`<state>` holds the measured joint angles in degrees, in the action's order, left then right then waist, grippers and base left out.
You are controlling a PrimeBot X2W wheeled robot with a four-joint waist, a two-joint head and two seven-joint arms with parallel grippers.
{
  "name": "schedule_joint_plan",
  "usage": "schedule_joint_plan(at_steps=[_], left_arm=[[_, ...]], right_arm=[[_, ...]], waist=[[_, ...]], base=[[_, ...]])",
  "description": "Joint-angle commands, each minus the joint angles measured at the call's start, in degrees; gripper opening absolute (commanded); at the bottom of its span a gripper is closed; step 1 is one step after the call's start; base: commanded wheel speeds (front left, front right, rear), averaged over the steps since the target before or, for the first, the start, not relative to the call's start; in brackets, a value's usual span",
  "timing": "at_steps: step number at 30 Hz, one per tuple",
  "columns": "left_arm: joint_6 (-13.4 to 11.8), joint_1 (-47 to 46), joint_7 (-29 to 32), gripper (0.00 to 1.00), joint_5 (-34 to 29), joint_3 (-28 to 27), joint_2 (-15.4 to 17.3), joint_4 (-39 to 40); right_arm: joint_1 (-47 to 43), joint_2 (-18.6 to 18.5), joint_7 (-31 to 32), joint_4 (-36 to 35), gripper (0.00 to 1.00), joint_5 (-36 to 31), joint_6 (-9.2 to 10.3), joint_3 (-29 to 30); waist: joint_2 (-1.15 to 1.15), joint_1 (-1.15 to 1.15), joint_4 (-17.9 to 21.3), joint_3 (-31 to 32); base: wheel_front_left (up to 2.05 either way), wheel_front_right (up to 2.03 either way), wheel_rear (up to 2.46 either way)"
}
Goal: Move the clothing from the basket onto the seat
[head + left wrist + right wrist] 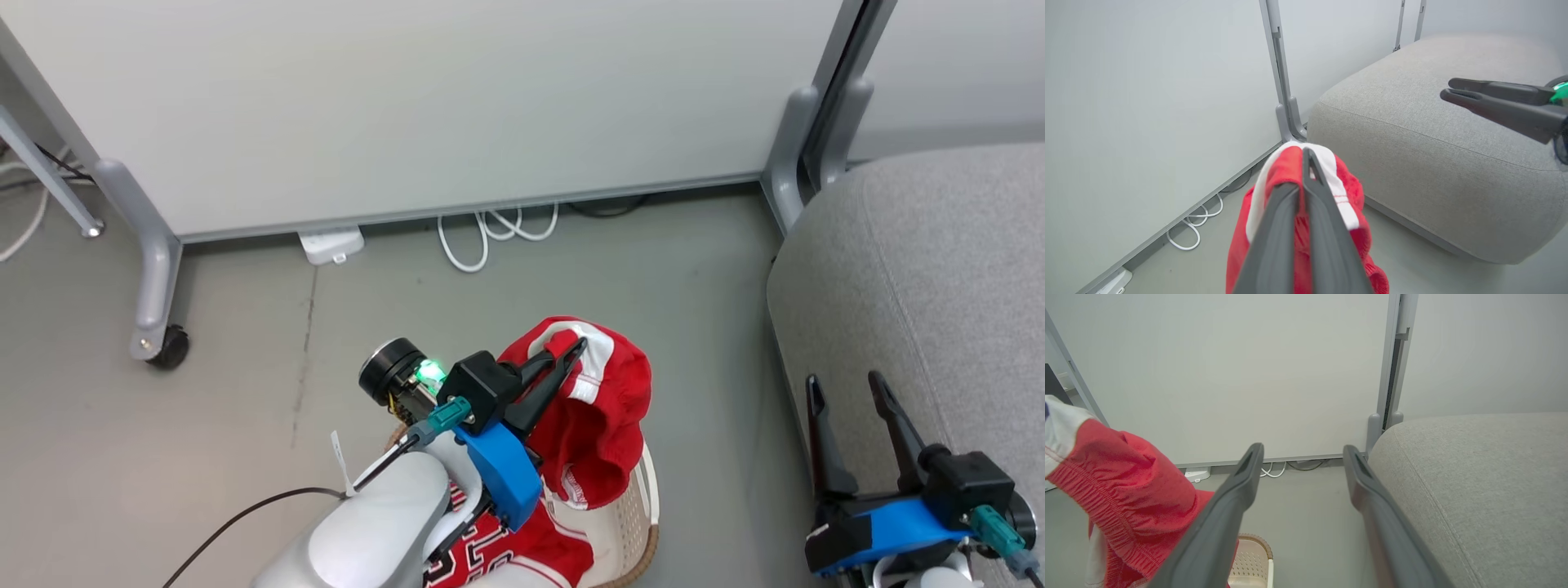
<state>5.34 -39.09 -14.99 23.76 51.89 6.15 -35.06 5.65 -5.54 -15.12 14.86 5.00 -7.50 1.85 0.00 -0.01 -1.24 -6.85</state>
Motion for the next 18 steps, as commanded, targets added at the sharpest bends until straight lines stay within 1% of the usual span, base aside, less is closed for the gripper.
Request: schedule_joint_plan(at_steps=[1, 8, 12, 18], left_arm=[[0.1, 1.0, -0.3, 0.00, -0.5, -0.6, 0.2, 1.1], [0.4, 0.4, -0.3, 0.00, -1.2, -1.6, -0.4, 4.8], [0.2, -1.5, -0.3, 0.00, -1.5, -2.4, -0.5, 5.8], [0.5, -3.4, -0.3, 0.00, -1.2, -2.7, -0.3, 6.5]], right_arm=[[-1.4, 0.4, -0.1, 0.3, 1.00, -0.3, 0.02, 0.1], [-4.1, 1.0, -0.1, 0.4, 1.00, -0.8, 0.02, -0.1], [-4.9, 1.3, -0.1, 0.2, 1.00, -1.0, 0.02, -0.2], [-5.5, 1.6, -0.1, -0.2, 1.00, -1.1, 0.02, -1.2]], waist=[[0.00, 0.01, -0.9, 2.6], [0.00, 0.01, -1.8, 6.5], [0.00, 0.01, -2.1, 7.3], [0.00, 0.01, -2.6, 8.3]], base=[[0.00, 0.00, 0.00], [0.00, 0.00, 0.00], [0.00, 0.00, 0.00], [0.00, 0.00, 0.00]])
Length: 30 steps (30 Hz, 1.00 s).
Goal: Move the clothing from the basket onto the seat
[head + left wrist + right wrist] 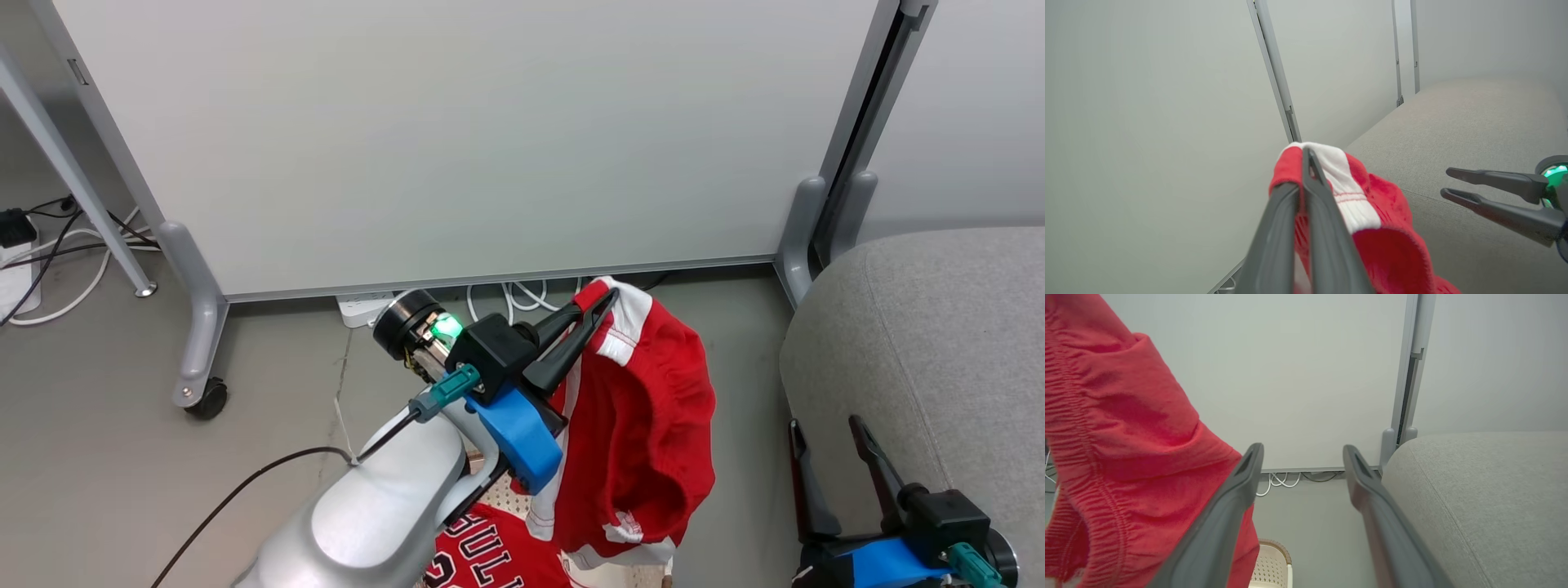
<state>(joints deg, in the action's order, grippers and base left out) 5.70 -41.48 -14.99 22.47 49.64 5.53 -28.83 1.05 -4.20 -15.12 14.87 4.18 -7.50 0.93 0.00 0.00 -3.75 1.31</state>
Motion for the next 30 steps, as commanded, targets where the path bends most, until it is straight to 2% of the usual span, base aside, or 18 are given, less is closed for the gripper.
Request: schedule_joint_plan(at_steps=[1, 12, 30], left_arm=[[0.2, -1.2, -0.3, 0.00, 0.1, -0.4, 0.3, 0.3], [-0.2, -1.7, -0.3, 0.00, 0.5, 0.0, 0.6, -0.3], [-0.6, -2.2, -0.3, 0.00, 0.7, 0.4, 0.2, -1.1]], right_arm=[[-1.0, 0.2, -0.1, -0.3, 1.00, -0.2, 0.02, -0.4], [0.6, -0.8, -0.1, -1.9, 1.00, -0.5, 0.02, -4.7], [9.8, -3.8, -0.1, -2.9, 1.00, -0.5, 0.02, -23.0]], waist=[[0.00, 0.00, -0.1, 0.2], [0.00, 0.00, -0.1, 0.1], [0.00, 0.00, -0.1, -1.1]], base=[[0.00, 0.00, 0.00], [0.00, 0.00, 0.00], [0.00, 0.00, 0.00]])
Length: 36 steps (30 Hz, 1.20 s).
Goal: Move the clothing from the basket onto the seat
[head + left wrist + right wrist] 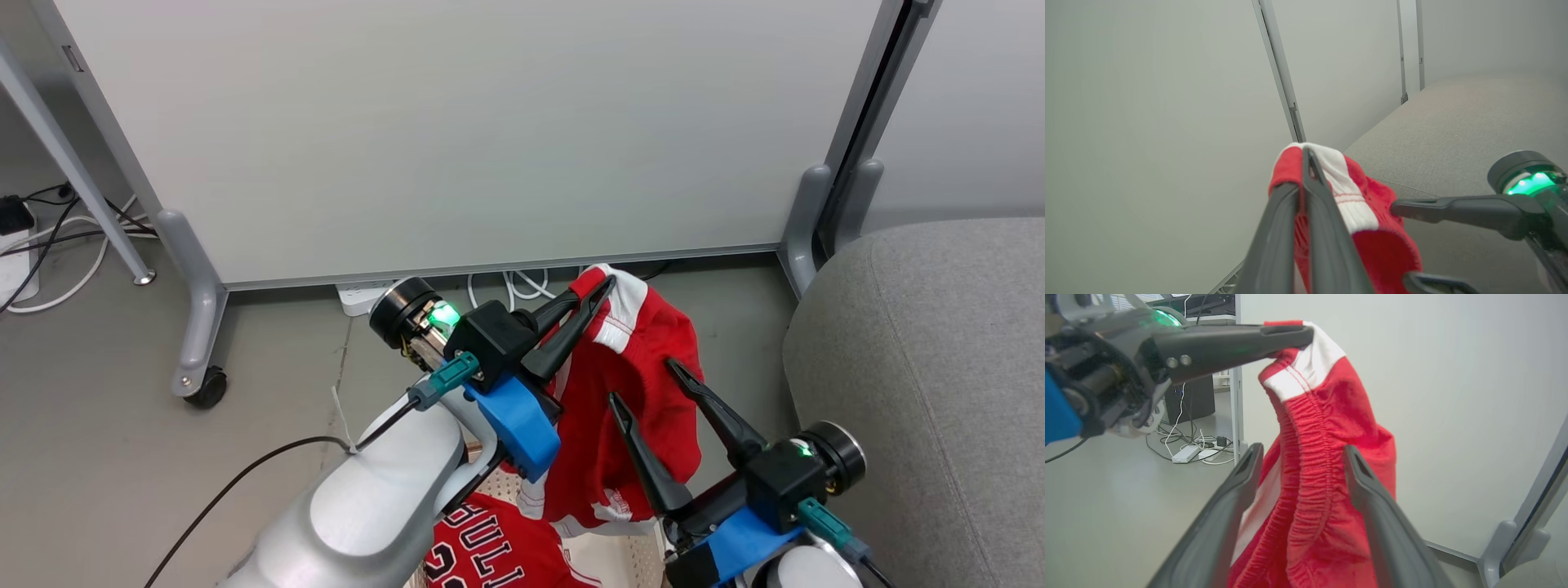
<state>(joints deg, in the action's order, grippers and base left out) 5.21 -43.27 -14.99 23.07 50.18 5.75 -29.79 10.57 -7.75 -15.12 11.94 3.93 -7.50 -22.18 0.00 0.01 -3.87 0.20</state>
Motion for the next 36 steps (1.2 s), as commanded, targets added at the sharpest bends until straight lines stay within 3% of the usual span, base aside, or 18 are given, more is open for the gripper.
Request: schedule_joint_plan(at_steps=[1, 7, 20, 29, 30, 31, 36], left_arm=[[-0.1, -0.5, -0.3, 0.00, 0.0, -0.1, -0.1, -0.1], [-0.2, -1.0, -0.3, 0.00, -0.2, 0.3, -0.3, 0.0], [-0.3, -2.5, -0.3, 0.00, -0.3, 1.0, -1.2, 0.1], [-0.3, -2.9, -0.3, 0.00, -0.4, 0.9, -1.7, 0.1], [-0.3, -2.9, -0.3, 0.00, -0.4, 0.9, -1.7, 0.1], [-0.4, -2.8, -0.3, 0.00, -0.4, 0.9, -1.7, 0.1], [-0.2, -2.6, -0.3, 0.00, -0.4, 0.7, -1.7, 0.0]], right_arm=[[1.1, -0.3, -0.1, 0.6, 1.00, -0.6, 0.02, -0.6], [6.4, 1.1, -0.1, 5.0, 1.00, -2.9, 0.02, -2.4], [14.3, 4.2, -0.1, 15.2, 1.00, -9.6, 0.02, 1.5], [16.4, 4.7, -0.1, 20.6, 1.00, -10.3, 0.02, 3.0], [16.8, 4.8, -0.1, 21.2, 0.29, -10.0, 0.02, 3.0], [17.1, 4.8, -0.1, 21.6, 0.00, -9.9, 0.02, 2.9], [17.7, 4.9, -0.1, 22.8, 0.00, -9.2, 0.02, 2.7]], waist=[[0.00, -0.01, 0.0, -0.1], [0.00, -0.01, -0.1, -0.5], [0.00, -0.01, -1.1, -1.9], [0.00, -0.01, -1.1, -2.2], [0.00, -0.01, -1.0, -2.2], [0.00, -0.01, -1.0, -2.2], [0.00, -0.01, -1.0, -2.1]], base=[[0.00, 0.00, 0.00], [0.00, 0.00, 0.00], [0.00, 0.00, 0.00], [0.00, 0.00, 0.00], [0.00, 0.00, 0.00], [0.00, 0.00, 0.00], [0.00, 0.00, 0.00]])
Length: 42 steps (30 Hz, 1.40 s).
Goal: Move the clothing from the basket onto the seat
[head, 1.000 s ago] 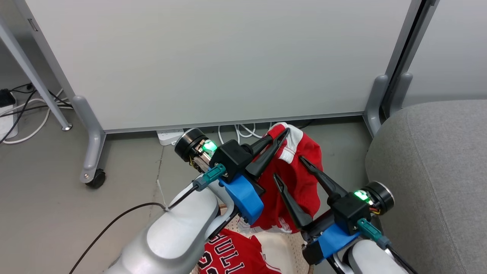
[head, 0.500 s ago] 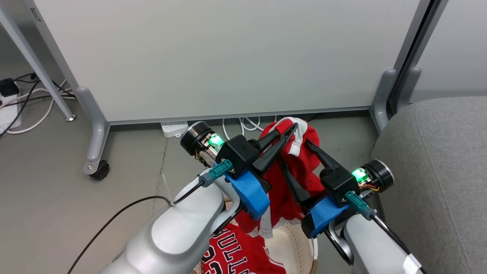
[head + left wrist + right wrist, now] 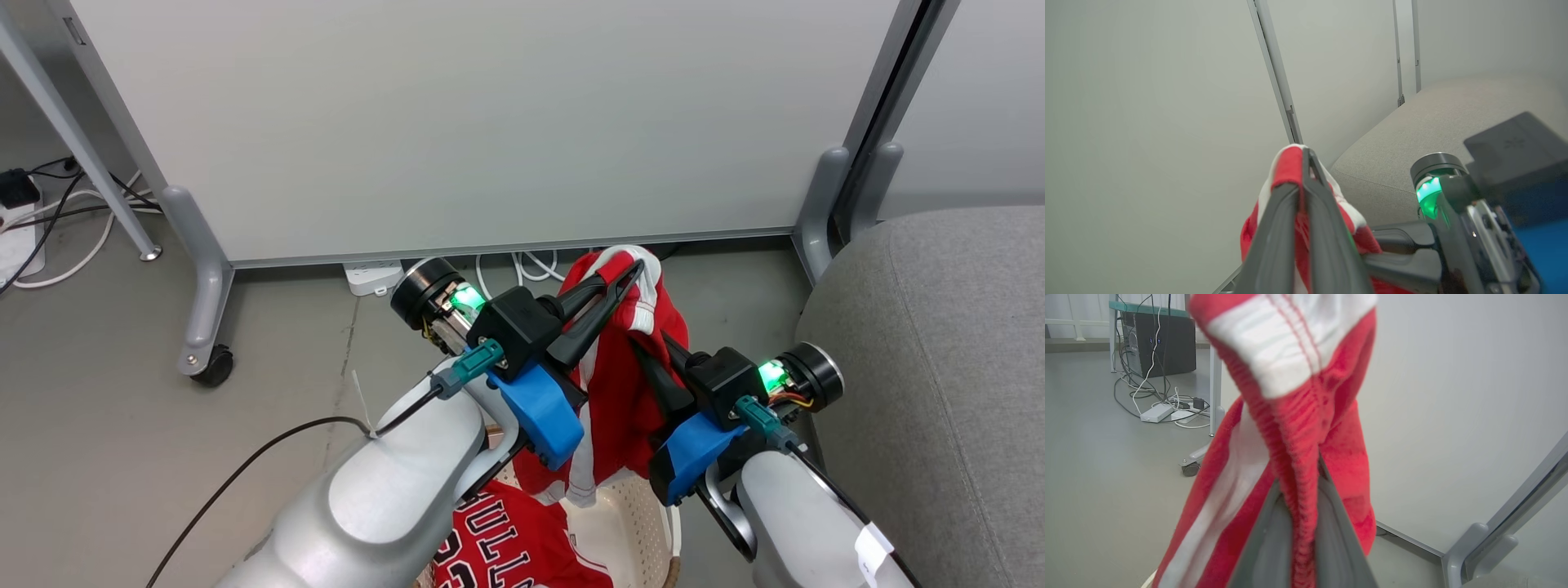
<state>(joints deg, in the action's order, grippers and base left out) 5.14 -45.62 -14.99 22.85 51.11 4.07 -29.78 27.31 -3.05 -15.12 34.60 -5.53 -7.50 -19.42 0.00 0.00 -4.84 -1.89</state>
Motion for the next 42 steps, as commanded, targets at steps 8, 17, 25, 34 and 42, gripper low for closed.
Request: schedule_joint_plan(at_steps=[8, 17, 25, 34, 42], left_arm=[[-0.1, 0.3, -0.3, 0.00, -0.3, -0.4, -0.1, -0.1], [0.0, 0.6, -0.3, 0.00, -0.6, -0.5, 0.0, -0.3], [-0.4, 1.1, -0.3, 0.46, -0.5, -1.0, 0.0, -0.3], [-0.3, 1.3, -0.3, 1.00, -0.5, -0.5, -0.2, -1.2], [-1.0, 0.9, -0.3, 1.00, -1.0, -0.4, 0.1, -1.4]], right_arm=[[1.1, 0.2, -0.1, 0.5, 0.00, 2.0, 0.02, -0.7], [1.0, 0.2, -0.1, 0.5, 0.00, 2.6, 0.02, -0.8], [0.4, 0.2, -0.1, 0.6, 0.00, 3.6, 0.02, -1.0], [0.5, 0.2, -0.1, 0.3, 0.00, 4.8, 0.02, 0.2], [1.7, 0.2, -0.1, -0.6, 0.00, 5.4, 0.02, 2.9]], waist=[[0.00, 0.00, 0.0, 0.1], [0.00, 0.00, 0.1, 0.0], [0.00, 0.00, 0.2, 0.0], [0.00, 0.00, 0.2, -0.3], [0.00, 0.00, 1.4, -2.0]], base=[[0.00, 0.00, 0.00], [0.00, 0.00, 0.00], [0.00, 0.00, 0.00], [0.00, 0.00, 0.00], [0.00, 0.00, 0.00]])
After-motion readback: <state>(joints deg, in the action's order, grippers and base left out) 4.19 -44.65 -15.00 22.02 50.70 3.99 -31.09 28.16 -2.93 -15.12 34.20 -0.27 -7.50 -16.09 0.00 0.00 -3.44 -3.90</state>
